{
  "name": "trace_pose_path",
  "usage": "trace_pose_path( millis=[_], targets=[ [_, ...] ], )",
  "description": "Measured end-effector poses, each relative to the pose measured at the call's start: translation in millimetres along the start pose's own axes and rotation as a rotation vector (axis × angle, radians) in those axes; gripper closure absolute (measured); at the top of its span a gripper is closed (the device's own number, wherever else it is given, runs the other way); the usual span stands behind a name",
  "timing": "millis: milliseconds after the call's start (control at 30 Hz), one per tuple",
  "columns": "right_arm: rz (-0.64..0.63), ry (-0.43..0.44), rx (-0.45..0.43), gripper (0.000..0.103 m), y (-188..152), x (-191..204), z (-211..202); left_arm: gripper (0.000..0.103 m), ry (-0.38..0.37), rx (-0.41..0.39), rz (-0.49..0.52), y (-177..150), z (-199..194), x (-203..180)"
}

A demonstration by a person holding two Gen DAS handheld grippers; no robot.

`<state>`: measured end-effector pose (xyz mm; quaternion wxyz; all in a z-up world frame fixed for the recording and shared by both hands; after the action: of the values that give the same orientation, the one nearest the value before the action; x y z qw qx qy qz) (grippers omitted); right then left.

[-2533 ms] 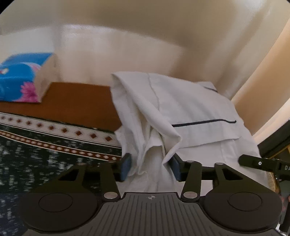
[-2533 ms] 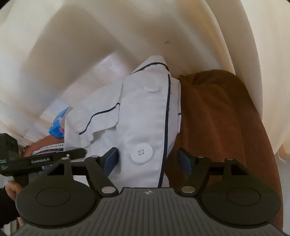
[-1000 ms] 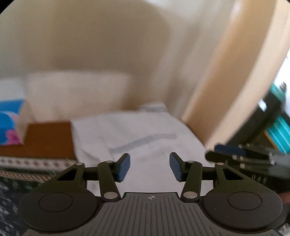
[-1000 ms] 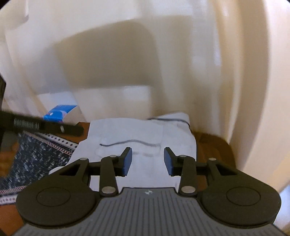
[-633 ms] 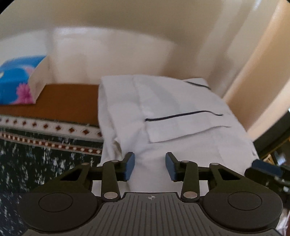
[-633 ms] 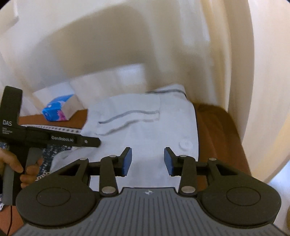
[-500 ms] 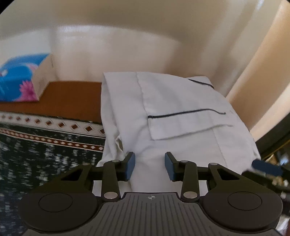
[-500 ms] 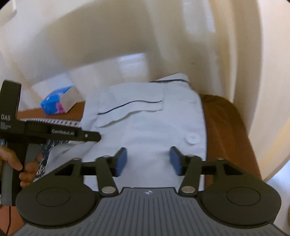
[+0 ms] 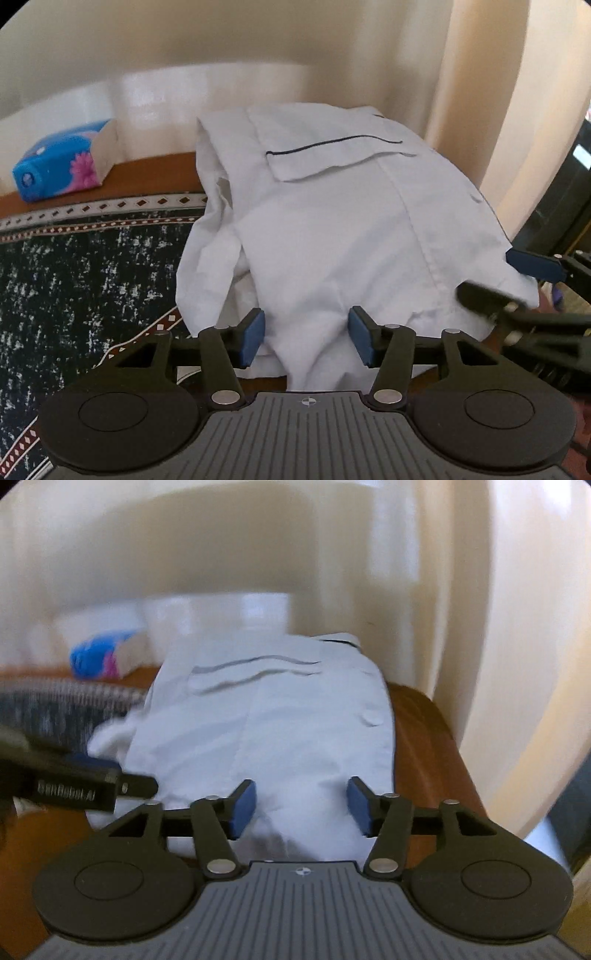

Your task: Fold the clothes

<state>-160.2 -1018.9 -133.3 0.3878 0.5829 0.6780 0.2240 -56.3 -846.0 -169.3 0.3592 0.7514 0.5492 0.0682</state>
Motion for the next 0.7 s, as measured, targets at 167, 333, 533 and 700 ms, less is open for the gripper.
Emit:
trace_pose_path(
  millis=[167,333,533,700],
  targets=[
    [-0.085,-0.044,-0.027,0.031,-14,18,11,0.044,0.011,-0.056,0.032,-10,-1,-2],
    [-0.12,-0.082,-0.061,0.031,-22,26,13,0.041,0.047,-0.137,0.074,-23,-2,-9],
    [-0.14,-0.063,-0.038,0.031,-17,23,12,0.021,0.109,-0.103,0.039,-13,1,-9],
    [-0.119,0.022,0.029,0.03,4,7,4,0.018,0.111,0.009,-0.108,12,-12,-3]
  ],
)
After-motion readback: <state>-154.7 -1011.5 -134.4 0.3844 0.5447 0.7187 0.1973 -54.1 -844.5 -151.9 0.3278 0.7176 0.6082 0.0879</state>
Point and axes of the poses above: each gripper's, at about its wrist camera, not at the fingertips, and z roughly the way its jaws point, x to its left, y to its top, the point moved 1 cm from there along z, roughly the way its jaws point, and after that the axes turned 15 degrees about -z, right-handed, at the moved point
